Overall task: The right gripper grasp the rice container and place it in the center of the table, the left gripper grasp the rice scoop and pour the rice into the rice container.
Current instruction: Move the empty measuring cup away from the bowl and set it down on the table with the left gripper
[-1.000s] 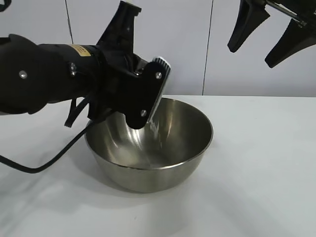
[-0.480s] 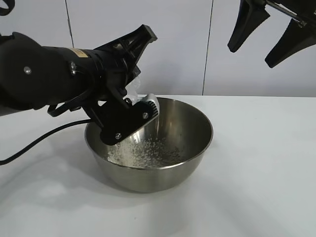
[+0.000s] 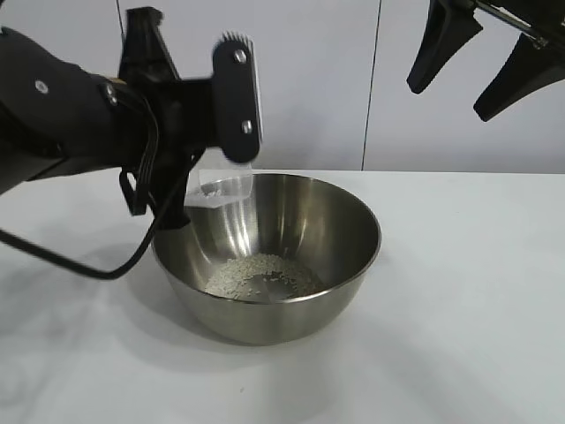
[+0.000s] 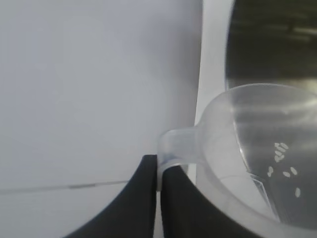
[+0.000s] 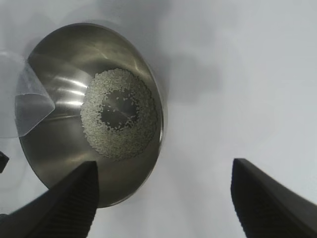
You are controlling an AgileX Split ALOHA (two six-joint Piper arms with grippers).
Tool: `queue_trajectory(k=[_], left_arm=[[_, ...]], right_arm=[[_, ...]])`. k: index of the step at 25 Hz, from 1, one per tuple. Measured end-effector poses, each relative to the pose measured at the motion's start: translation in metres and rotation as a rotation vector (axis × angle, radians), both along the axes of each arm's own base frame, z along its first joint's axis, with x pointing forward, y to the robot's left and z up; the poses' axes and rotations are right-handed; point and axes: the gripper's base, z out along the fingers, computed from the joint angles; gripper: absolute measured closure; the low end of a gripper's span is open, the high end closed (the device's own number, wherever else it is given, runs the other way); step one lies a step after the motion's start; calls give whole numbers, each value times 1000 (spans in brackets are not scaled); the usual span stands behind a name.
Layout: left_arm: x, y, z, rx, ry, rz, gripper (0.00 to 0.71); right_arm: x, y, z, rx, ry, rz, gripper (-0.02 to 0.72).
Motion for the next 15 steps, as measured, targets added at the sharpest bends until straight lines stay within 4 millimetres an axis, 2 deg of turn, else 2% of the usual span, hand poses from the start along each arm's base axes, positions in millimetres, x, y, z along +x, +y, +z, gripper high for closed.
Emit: queue_trajectory(k=[4, 8, 15], left_arm=[[-4, 6, 23, -439, 39, 110, 701], [3, 22, 36, -767, 66, 218, 701], [21, 60, 28, -1064, 135, 309, 701]], right_arm=[[0, 0, 0, -1, 0, 0, 188], [0, 0, 0, -1, 0, 0, 188], [0, 0, 0, -1, 0, 0, 188]])
